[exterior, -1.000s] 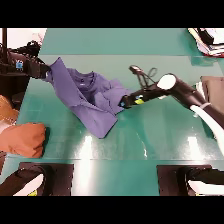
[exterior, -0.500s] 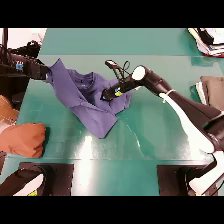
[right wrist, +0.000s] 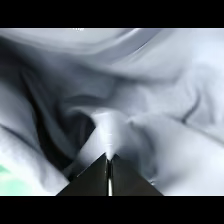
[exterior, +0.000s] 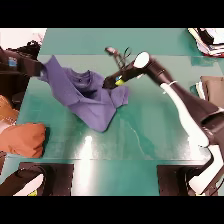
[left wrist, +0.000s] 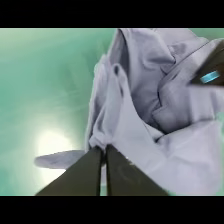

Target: Fold the shirts.

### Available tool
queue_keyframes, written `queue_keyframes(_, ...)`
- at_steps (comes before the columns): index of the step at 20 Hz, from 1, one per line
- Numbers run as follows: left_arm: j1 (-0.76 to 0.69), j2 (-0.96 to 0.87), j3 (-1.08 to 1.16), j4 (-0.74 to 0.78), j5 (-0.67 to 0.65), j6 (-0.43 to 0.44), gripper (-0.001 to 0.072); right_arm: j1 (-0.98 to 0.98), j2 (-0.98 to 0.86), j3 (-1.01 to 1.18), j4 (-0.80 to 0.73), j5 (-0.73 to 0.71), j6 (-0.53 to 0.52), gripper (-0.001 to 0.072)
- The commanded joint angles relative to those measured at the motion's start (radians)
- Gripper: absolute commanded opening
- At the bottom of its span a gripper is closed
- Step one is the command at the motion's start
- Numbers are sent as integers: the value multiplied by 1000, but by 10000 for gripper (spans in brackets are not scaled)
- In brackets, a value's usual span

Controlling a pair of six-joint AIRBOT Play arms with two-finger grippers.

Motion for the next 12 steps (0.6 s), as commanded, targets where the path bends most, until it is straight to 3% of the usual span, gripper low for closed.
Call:
queue_keyframes(1,1,2,163,148,-87,-49,25,-121,138,19,-5,39,12,15)
queue_keyframes(8,0,2,592,167,-100,-111,25,-491,565,19,-3,129,18,15)
queue_keyframes(12,0,55,642,92,-8,-118,25,-665,771,19,-3,135,18,14)
